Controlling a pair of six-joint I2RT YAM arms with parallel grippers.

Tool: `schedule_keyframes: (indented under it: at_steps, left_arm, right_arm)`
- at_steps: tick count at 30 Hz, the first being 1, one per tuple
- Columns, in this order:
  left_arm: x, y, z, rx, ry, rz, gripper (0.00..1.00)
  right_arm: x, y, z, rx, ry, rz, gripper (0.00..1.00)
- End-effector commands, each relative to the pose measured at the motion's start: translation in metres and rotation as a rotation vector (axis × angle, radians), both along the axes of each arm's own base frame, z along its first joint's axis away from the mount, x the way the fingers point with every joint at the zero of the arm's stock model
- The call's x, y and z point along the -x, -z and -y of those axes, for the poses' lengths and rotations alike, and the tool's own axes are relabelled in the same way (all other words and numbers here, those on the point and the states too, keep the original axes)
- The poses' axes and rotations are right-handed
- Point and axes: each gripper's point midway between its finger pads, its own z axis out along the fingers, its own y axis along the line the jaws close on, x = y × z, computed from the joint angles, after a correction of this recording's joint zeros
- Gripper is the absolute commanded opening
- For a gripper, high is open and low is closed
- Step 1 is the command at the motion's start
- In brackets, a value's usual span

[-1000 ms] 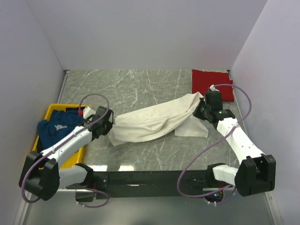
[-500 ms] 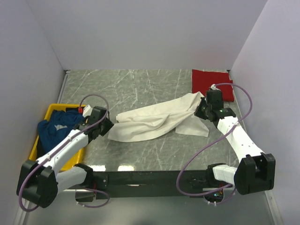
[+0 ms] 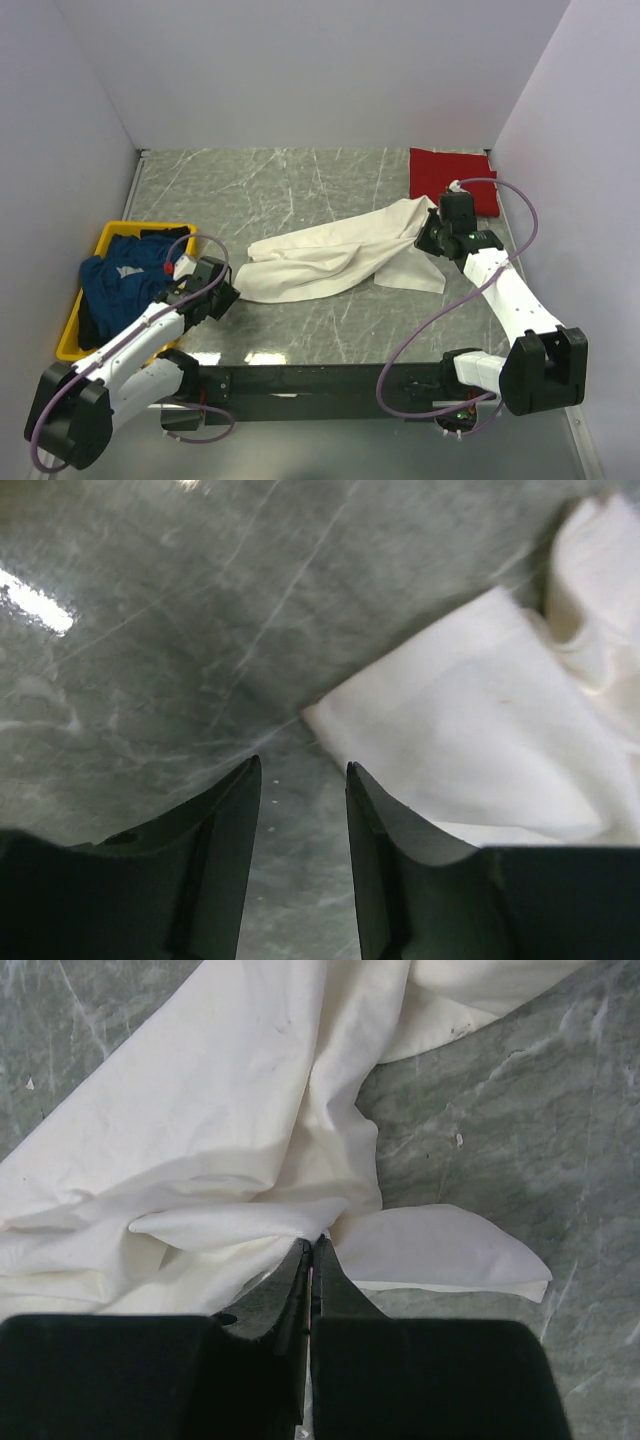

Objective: Fold and stack the t-shirts
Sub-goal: Flatten the tshirt out

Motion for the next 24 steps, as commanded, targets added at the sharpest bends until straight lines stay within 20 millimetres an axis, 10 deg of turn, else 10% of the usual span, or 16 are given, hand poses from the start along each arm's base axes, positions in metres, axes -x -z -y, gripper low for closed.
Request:
schedule_keyframes:
  at_steps: [1,13,24]
  left_arm:
    - [-0.007,0.005,0.010,0.050,-0.013,0.016,0.45]
    - [-0.030,0.006,0.015,0.042,-0.021,0.068,0.44]
    - [-0.038,-0.035,-0.006,-0.051,-0.073,0.128,0.01]
  right_arm:
    - [-0.009,-0.012,0.003,0.005,0.003,0.050,0.00]
    - [-0.004,-0.007,-0.002,-0.019,-0.020,0.044,0.00]
    - [0.002,-0.015,0.000,-0.010,-0.022,0.060,0.00]
